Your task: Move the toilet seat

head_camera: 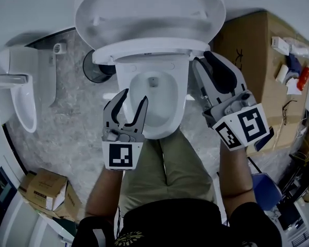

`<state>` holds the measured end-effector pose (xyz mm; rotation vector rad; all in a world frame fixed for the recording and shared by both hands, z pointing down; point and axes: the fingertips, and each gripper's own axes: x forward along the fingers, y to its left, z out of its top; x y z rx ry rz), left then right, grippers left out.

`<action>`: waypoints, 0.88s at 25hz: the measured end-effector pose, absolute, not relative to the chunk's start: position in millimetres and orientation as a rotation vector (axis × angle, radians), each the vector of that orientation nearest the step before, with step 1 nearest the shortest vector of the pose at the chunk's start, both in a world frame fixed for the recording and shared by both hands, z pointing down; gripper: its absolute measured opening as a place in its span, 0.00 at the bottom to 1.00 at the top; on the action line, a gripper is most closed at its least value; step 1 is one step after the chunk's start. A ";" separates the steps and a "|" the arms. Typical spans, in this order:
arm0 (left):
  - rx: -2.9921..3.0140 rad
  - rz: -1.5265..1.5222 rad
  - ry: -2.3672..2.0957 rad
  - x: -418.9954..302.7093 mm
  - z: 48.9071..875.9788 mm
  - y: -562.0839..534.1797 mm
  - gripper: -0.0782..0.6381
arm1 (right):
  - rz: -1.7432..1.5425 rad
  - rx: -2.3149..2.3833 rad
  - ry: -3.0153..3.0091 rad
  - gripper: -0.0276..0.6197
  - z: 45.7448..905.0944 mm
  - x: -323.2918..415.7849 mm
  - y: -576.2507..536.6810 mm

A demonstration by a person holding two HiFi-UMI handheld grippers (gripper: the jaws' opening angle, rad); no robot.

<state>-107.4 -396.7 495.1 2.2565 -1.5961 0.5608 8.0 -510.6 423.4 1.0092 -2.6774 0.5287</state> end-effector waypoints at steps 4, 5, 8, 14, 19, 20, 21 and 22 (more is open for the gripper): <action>2.240 0.542 -1.610 -105.1 494.0 -396.2 0.39 | 0.505 0.996 -2.673 0.24 424.5 3.7 -525.0; 2.236 0.542 -1.613 -105.2 492.6 -395.7 0.39 | 0.503 0.995 -2.670 0.24 425.1 3.3 -528.1; 2.215 0.539 -1.631 -109.5 488.2 -394.2 0.39 | 0.493 0.991 -2.662 0.24 426.0 2.3 -537.8; 2.186 0.531 -1.676 -116.2 483.0 -384.6 0.39 | 0.537 0.983 -2.671 0.19 427.4 3.5 -550.8; 2.190 0.528 -1.702 -123.1 472.9 -371.1 0.39 | 0.494 0.998 -2.648 0.19 425.7 1.6 -541.4; 2.187 0.516 -1.711 -124.2 469.9 -369.6 0.39 | 0.478 1.002 -2.647 0.19 423.6 2.2 -536.6; 2.184 0.503 -1.719 -124.8 466.6 -368.1 0.39 | 0.453 1.011 -2.645 0.19 420.9 4.2 -530.6; 2.188 0.493 -1.726 -124.9 462.7 -367.1 0.39 | 0.423 1.023 -2.641 0.19 417.9 7.3 -523.8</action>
